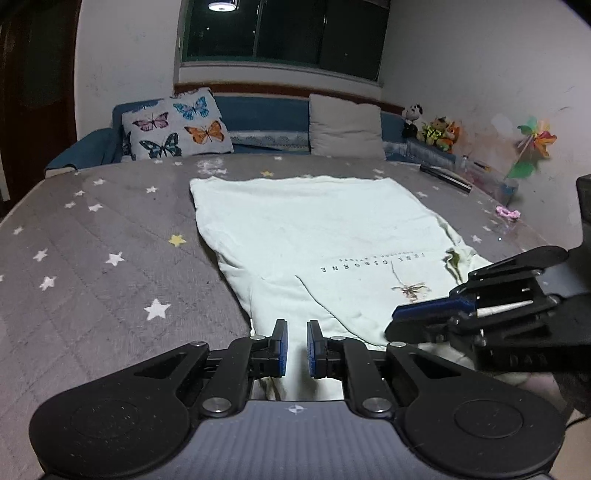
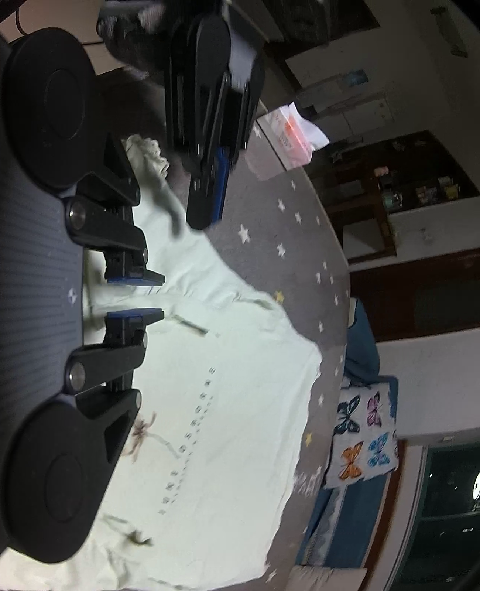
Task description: Fold clothes
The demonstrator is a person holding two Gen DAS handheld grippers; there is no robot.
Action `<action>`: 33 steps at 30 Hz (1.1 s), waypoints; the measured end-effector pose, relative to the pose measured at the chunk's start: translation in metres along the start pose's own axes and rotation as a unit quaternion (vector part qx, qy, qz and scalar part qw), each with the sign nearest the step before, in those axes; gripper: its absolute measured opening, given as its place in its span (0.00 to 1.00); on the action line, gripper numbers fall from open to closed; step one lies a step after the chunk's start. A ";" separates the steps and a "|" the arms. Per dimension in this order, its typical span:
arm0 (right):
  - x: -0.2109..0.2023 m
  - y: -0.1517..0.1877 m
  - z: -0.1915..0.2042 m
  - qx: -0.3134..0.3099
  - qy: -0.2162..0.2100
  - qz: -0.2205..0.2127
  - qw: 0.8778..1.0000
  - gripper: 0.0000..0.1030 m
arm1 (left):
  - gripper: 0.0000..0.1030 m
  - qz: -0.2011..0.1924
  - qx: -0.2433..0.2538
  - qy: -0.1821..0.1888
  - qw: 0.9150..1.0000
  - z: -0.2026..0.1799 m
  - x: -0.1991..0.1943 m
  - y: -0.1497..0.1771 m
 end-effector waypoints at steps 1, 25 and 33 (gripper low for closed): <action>0.004 0.000 0.002 -0.003 -0.004 0.002 1.000 0.12 | 0.12 0.005 0.002 0.002 1.000 0.000 0.005 0.001; 0.019 0.006 0.000 -0.011 -0.009 0.028 1.000 0.13 | 0.12 0.032 0.053 -0.001 0.998 -0.004 0.043 -0.007; 0.014 0.012 -0.005 -0.007 -0.005 0.030 1.000 0.18 | 0.12 0.023 0.067 -0.009 0.997 -0.005 0.019 -0.007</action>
Point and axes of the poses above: each gripper's, at about its wrist camera, not at the fingertips, and x roughly the way its jaws point, z to its left, y to its underside, the point moved 8 cm from there along x, roughly the way its jaws point, and after that the axes turned 15 degrees about x, right-handed, at the moved point
